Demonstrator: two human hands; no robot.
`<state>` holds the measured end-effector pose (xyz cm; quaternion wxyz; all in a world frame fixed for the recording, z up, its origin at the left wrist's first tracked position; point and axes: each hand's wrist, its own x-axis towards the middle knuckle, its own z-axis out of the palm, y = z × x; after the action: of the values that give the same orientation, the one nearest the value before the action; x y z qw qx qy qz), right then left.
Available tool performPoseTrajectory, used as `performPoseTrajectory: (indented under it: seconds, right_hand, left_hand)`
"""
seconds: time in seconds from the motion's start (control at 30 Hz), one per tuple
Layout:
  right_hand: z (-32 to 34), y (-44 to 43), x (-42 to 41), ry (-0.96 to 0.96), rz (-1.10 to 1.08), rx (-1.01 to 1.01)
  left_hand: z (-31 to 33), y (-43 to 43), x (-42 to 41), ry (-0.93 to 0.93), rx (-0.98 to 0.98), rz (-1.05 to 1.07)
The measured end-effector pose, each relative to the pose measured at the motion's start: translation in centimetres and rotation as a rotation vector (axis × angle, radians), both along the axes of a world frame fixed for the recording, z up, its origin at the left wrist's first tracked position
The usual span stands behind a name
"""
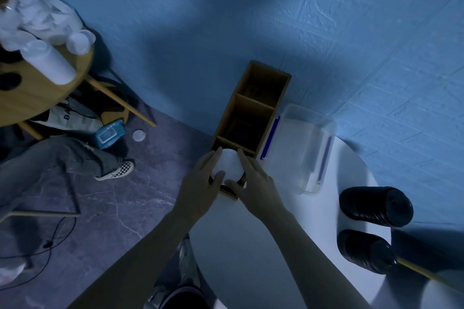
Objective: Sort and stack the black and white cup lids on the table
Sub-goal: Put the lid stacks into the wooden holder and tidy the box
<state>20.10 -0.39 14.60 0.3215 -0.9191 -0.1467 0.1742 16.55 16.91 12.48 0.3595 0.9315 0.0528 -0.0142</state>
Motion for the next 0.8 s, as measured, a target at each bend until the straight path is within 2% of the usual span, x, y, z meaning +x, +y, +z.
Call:
performPoseTrajectory:
  seconds: [0.1, 0.2, 0.5, 0.63, 0.8]
  right_hand:
    - [-0.2, -0.3, -0.2, -0.061, 0.089, 0.001]
    - [-0.3, -0.5, 0.3, -0.069, 0.04, -0.031]
    - [-0.8, 0.0, 1.2, -0.045, 0.083, -0.092]
    - [-0.8, -0.4, 1.2, -0.005, 0.078, -0.063]
    - [-0.3, -0.7, 0.7, -0.055, 0.097, -0.046]
  left_hand:
    - [0.2, -0.6, 0.1, 0.007, -0.033, 0.055]
    - [0.4, -1.1, 0.4, 0.032, -0.046, 0.088]
    - [-0.2, -0.2, 0.9, 0.07, -0.01, 0.022]
    - [0.4, 0.1, 1.0, 0.048, 0.065, -0.041]
    - [0.2, -0.1, 0.1, -0.008, 0.087, -0.071]
